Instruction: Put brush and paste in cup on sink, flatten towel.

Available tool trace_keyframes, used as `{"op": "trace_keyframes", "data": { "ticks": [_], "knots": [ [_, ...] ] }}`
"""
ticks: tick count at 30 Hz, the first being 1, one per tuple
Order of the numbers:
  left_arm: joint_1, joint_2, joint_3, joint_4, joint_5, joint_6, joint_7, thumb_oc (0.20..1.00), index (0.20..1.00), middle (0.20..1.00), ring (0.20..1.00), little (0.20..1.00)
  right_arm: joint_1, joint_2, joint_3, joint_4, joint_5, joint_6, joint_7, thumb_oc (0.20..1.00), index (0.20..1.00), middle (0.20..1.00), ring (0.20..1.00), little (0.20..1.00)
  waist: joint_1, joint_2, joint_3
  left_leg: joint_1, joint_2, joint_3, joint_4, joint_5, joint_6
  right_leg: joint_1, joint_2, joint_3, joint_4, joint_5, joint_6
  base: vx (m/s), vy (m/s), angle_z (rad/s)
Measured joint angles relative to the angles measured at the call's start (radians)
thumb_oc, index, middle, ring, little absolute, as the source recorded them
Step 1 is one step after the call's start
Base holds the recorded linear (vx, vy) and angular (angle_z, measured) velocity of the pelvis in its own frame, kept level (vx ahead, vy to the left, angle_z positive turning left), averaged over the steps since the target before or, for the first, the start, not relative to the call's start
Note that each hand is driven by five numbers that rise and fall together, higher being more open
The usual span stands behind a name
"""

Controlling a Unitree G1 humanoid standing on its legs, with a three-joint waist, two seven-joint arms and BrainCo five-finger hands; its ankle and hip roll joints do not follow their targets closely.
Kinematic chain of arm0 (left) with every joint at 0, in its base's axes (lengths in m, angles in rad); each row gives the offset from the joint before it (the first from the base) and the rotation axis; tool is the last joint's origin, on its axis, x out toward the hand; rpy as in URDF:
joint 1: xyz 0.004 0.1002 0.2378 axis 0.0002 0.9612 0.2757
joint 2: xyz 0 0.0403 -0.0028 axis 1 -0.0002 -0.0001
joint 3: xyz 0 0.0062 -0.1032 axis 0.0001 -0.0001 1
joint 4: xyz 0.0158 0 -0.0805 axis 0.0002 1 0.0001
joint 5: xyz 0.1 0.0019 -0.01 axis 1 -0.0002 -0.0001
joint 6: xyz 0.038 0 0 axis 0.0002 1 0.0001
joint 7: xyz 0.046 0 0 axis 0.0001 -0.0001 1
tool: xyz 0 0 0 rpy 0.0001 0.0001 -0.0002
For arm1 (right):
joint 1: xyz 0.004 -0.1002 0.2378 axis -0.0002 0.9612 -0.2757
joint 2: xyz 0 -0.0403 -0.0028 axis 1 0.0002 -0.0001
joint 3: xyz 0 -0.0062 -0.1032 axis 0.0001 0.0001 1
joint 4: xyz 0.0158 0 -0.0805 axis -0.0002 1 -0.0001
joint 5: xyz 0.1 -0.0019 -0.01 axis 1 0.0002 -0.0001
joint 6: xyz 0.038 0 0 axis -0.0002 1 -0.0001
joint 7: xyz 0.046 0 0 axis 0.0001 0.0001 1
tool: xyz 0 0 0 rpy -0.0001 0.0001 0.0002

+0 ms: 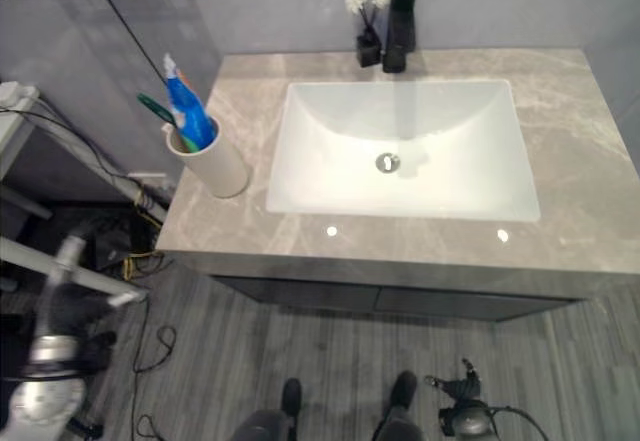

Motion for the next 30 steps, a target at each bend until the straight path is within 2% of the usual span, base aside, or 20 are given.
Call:
{"op": "trace_keyframes", "data": {
  "ticks": [3,10,11,12,13,18,25,30],
  "knots": [
    [-0.045,-0.014,-0.004,-0.039,-0.081,-0.034,-0.017,1.000,1.000,1.000,1.000,1.000,0.010,-0.008,0.011,0.010,-0.058,0.014,0.010,1.000,1.000,1.000,1.000,1.000,0.002,-0.009,-0.005,0.012,-0.003,-0.008,-0.012,0.004,0.002,0.012,-0.002,-0.008,0.000,-0.003,0.004,0.06,0.044,0.10],
    [-0.084,-0.013,-0.092,-0.149,-0.237,-0.038,-0.174,1.000,1.000,1.000,1.000,1.000,0.021,-0.001,0.053,0.005,-0.101,0.028,0.059,1.000,1.000,1.000,1.000,1.000,-0.008,-0.026,-0.039,0.016,-0.001,0.012,-0.018,0.004,0.002,0.001,0.005,0.010,0.004,0.000,0.000,0.04,0.025,-0.08],
    [-0.078,-0.012,-0.102,-0.152,-0.241,-0.038,-0.194,0.573,0.573,0.573,0.573,0.573,0.019,0.000,0.056,0.003,-0.101,0.028,0.066,1.000,1.000,1.000,1.000,1.000,-0.005,-0.025,-0.042,0.026,0.001,0.021,-0.025,0.005,0.001,0.001,0.008,0.018,0.004,0.000,-0.001,0.01,-0.003,-0.23],
    [-0.074,-0.011,-0.104,-0.154,-0.245,-0.036,-0.206,0.263,0.263,0.263,0.263,0.263,0.022,0.001,0.057,-0.005,-0.101,0.029,0.067,1.000,1.000,1.000,1.000,1.000,-0.009,-0.025,-0.044,0.031,0.003,0.029,-0.028,0.005,0.000,0.000,0.010,0.024,0.000,0.001,-0.002,0.01,-0.012,-0.17],
    [-0.076,-0.011,-0.108,-0.160,-0.268,-0.036,-0.218,0.200,0.200,0.200,0.200,0.200,0.026,0.001,0.057,-0.012,-0.101,0.029,0.067,1.000,1.000,1.000,1.000,1.000,-0.016,-0.025,-0.046,0.028,0.004,0.029,-0.029,0.005,0.000,0.000,0.012,0.024,0.000,0.000,-0.003,0.01,-0.016,-0.10],
    [-0.066,-0.006,-0.217,-0.157,-0.287,-0.022,-0.254,0.200,0.200,0.200,0.200,0.200,0.040,0.006,0.075,-0.007,-0.104,0.039,0.067,1.000,1.000,1.000,1.000,1.000,-0.027,-0.022,-0.064,0.011,0.008,0.032,-0.029,0.007,-0.002,-0.019,0.016,0.027,0.000,-0.001,-0.007,0.00,-0.003,-0.01],
    [-0.051,-0.012,-0.291,-0.050,-0.297,0.005,-0.281,0.200,0.200,0.200,0.200,0.200,0.048,0.003,0.074,-0.005,-0.121,0.044,0.065,1.000,1.000,1.000,1.000,1.000,-0.031,-0.001,-0.074,0.009,0.015,0.029,-0.029,0.009,-0.005,-0.025,0.023,0.023,0.000,0.002,-0.010,0.00,0.000,0.00],
    [-0.035,-0.029,-0.297,0.017,-0.297,0.035,-0.282,0.200,0.200,0.200,0.200,0.200,0.043,0.002,0.073,-0.005,-0.120,0.044,0.062,1.000,1.000,1.000,1.000,1.000,-0.031,0.018,-0.070,-0.017,0.015,0.028,-0.029,0.014,-0.007,-0.050,0.023,0.023,0.000,0.001,-0.015,0.00,-0.001,0.01]
  ]
}}
